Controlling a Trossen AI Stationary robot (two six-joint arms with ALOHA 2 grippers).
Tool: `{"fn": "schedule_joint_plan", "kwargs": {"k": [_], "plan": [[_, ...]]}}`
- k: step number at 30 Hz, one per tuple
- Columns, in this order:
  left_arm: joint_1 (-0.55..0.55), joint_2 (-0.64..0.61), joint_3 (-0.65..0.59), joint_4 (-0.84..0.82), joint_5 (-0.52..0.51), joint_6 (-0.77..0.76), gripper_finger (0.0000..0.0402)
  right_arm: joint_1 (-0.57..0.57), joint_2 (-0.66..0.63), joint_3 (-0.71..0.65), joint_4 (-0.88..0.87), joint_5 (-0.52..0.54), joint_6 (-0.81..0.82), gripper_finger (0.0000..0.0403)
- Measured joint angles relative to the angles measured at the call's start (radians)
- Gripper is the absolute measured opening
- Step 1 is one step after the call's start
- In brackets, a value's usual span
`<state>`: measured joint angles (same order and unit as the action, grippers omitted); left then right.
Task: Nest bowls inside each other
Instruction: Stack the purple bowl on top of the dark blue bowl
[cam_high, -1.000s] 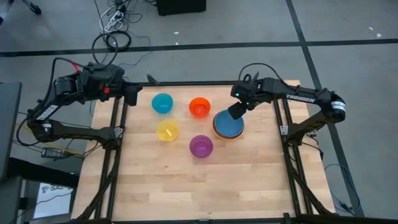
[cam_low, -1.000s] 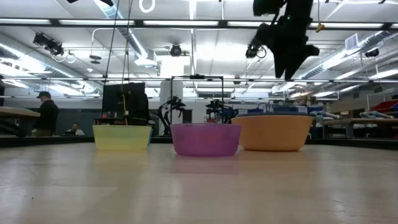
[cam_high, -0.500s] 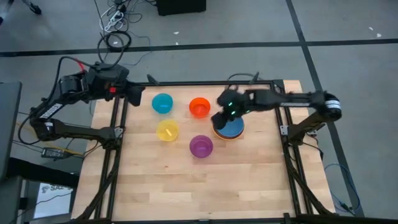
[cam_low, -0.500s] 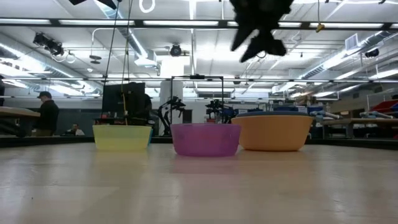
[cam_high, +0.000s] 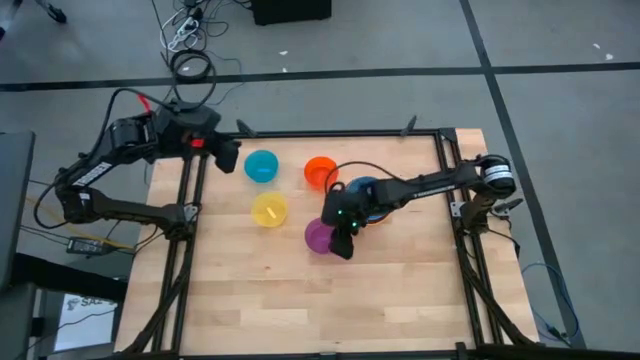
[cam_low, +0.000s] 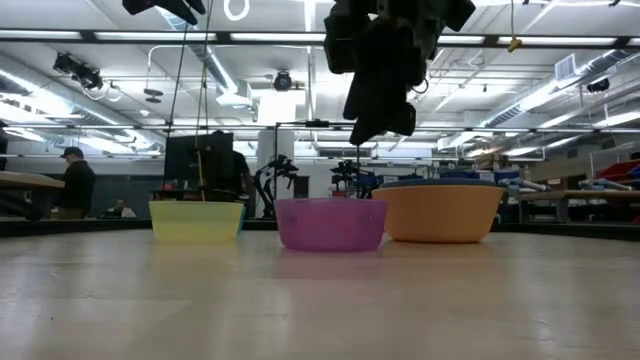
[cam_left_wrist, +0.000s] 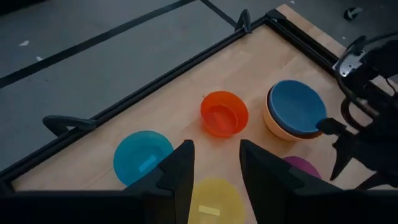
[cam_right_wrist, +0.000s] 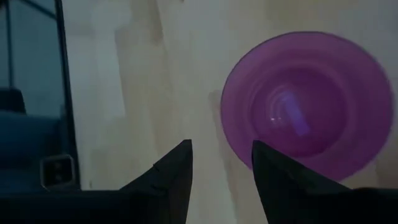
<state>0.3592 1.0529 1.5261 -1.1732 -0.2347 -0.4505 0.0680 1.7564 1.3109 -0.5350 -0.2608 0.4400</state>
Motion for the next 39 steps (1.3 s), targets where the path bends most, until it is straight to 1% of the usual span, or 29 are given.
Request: {"fn": "schedule_joint_plan", "kwargs": {"k": [7,12,16,22,25,27,29,33,34,39], "plan": [[0.000,0.001,0.000,0.000,0.003,0.001,0.0136,0.044,0.058,0.000,-0.001,0.066,-0.119,0.0151],[0.000,0.000,0.000,-0.001,0.004,0.001,0.0136,0.060,0.115,0.000,0.008,0.075,-0.138,0.0151],[0.000,0.000,0.000,0.000,0.010,-0.001,0.0136,0.070,0.139,0.001,-0.001,0.132,-0.140,0.0151],[0.000,0.001,0.000,0.000,0.011,-0.009,0.0136,0.069,0.191,0.010,-0.006,0.193,-0.190,0.0151],[0.000,0.000,0.000,0.001,0.011,-0.029,0.0136,0.061,0.225,0.011,0.004,0.186,-0.202,0.0147],[0.000,0.000,0.000,-0.002,0.011,-0.034,0.0136,0.056,0.240,0.013,0.008,0.166,-0.206,0.0133],[0.000,0.000,0.000,-0.001,0.011,-0.036,0.0136,0.055,0.249,0.014,0.012,0.149,-0.206,0.0106],[0.000,0.000,0.000,0.000,0.011,-0.037,0.0136,0.055,0.235,0.014,0.016,0.138,-0.229,0.0021],[0.000,0.000,0.000,-0.001,0.011,-0.037,0.0136,0.055,0.222,0.014,0.016,0.149,-0.242,0.0013],[0.000,0.001,0.000,0.001,0.011,-0.034,0.0136,0.053,0.171,0.060,-0.040,0.225,-0.272,0.0002]]}}
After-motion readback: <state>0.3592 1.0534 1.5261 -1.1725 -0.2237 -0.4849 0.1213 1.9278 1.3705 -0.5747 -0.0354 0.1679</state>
